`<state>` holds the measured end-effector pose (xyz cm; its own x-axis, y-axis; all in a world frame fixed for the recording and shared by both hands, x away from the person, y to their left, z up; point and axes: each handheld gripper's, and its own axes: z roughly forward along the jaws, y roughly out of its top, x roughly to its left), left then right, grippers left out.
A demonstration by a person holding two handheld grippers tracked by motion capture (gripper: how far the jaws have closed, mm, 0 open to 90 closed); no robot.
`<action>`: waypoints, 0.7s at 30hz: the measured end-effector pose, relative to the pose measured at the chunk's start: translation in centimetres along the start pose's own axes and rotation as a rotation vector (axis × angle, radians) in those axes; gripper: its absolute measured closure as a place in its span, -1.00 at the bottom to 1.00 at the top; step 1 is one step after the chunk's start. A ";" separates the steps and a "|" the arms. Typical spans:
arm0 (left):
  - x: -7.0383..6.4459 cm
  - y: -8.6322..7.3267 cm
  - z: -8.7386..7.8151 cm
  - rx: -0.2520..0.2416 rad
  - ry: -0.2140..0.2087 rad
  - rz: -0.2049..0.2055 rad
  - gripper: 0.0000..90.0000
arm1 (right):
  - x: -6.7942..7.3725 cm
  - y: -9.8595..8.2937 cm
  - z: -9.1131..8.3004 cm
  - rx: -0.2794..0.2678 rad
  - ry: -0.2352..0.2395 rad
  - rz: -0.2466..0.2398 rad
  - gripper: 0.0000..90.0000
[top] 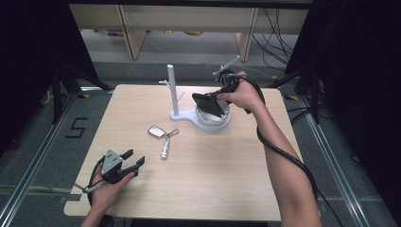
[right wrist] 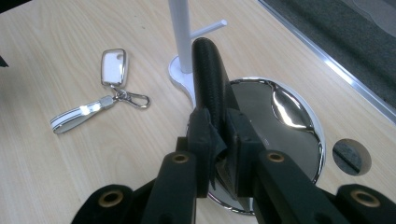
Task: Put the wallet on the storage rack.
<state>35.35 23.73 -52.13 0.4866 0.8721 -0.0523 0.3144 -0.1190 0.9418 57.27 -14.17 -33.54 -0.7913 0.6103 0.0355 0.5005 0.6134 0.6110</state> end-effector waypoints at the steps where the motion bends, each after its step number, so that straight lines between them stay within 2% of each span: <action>1: 0.0 0.0 0.0 0.000 -0.001 0.000 -0.09 | -0.1 -0.1 0.1 -0.014 0.011 -0.001 0.82; 4: 0.0 0.0 0.0 0.000 -0.001 0.001 -0.09 | -0.2 0.0 0.2 -0.028 -0.017 -0.027 0.82; 6: 0.0 0.0 0.0 0.002 -0.002 0.004 -0.09 | 0.0 0.1 0.2 -0.004 -0.017 -0.002 0.82; 8: 0.0 0.0 0.0 0.002 -0.002 0.004 -0.09 | 0.0 0.2 0.2 0.000 -0.016 -0.016 0.81; 11: 0.0 0.0 0.1 -0.002 -0.007 0.000 -0.09 | 0.2 0.4 0.1 0.022 -0.033 0.006 0.81; 12: 0.0 0.0 0.1 -0.002 -0.007 0.000 -0.09 | 0.3 0.4 0.2 0.018 -0.033 -0.012 0.81; 15: 0.0 0.0 0.1 -0.001 -0.007 0.003 -0.09 | 0.6 0.6 0.3 0.039 -0.040 -0.003 0.81; 16: 0.0 0.0 0.1 -0.001 -0.007 0.003 -0.09 | 0.6 0.7 0.3 0.039 -0.039 -0.031 0.80; 18: -0.1 0.0 0.0 0.004 -0.002 0.005 -0.09 | 0.9 0.8 0.3 0.056 -0.053 -0.023 0.80; 19: -0.1 0.0 0.0 0.003 -0.003 0.004 -0.09 | 1.0 1.1 0.5 0.059 -0.069 -0.052 0.79; 21: -0.1 0.0 0.0 0.002 -0.002 0.003 -0.09 | 1.1 1.2 0.5 0.065 -0.077 -0.053 0.79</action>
<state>35.32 23.68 -52.11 0.4889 0.8709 -0.0502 0.3150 -0.1226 0.9411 57.22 -12.51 -33.18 -0.7893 0.6113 -0.0578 0.4823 0.6755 0.5578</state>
